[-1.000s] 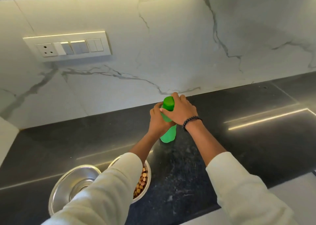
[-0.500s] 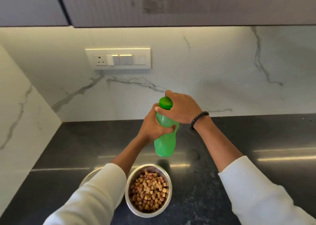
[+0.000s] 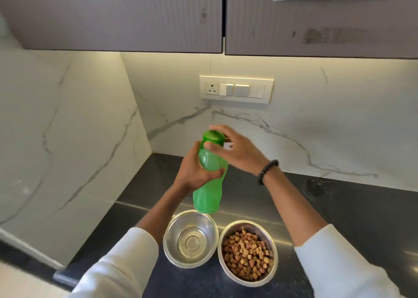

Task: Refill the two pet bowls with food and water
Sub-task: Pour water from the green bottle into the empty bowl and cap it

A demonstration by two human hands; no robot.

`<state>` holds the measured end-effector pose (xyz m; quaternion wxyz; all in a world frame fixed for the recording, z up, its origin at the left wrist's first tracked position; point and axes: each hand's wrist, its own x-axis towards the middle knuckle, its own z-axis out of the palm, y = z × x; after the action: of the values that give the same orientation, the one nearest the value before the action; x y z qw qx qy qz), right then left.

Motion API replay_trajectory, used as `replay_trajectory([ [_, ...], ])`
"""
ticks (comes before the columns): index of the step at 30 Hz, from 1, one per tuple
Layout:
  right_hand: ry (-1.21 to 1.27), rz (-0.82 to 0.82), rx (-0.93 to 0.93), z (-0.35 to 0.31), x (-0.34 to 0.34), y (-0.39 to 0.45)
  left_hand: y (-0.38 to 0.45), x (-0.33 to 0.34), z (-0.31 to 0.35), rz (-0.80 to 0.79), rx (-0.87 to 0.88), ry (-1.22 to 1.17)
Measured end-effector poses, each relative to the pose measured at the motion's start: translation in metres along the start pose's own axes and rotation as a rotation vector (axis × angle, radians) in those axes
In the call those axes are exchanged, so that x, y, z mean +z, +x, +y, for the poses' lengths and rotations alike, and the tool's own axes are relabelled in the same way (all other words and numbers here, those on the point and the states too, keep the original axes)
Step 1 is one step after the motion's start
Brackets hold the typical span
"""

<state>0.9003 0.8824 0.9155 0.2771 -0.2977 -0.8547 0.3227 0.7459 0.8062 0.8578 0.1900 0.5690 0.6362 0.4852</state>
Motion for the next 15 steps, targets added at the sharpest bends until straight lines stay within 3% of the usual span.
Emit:
replay_trajectory([
  [5,-0.094,-0.017,-0.04,-0.022,0.035,0.006,-0.02,-0.015,-0.005,0.042,0.029,0.015],
  [11,-0.041,0.004,0.051,-0.002,0.01,-0.001,-0.034,-0.038,-0.022,0.149,-0.041,0.064],
  [15,0.04,-0.054,0.049,-0.017,0.015,-0.006,-0.034,-0.033,-0.021,0.093,-0.008,0.108],
])
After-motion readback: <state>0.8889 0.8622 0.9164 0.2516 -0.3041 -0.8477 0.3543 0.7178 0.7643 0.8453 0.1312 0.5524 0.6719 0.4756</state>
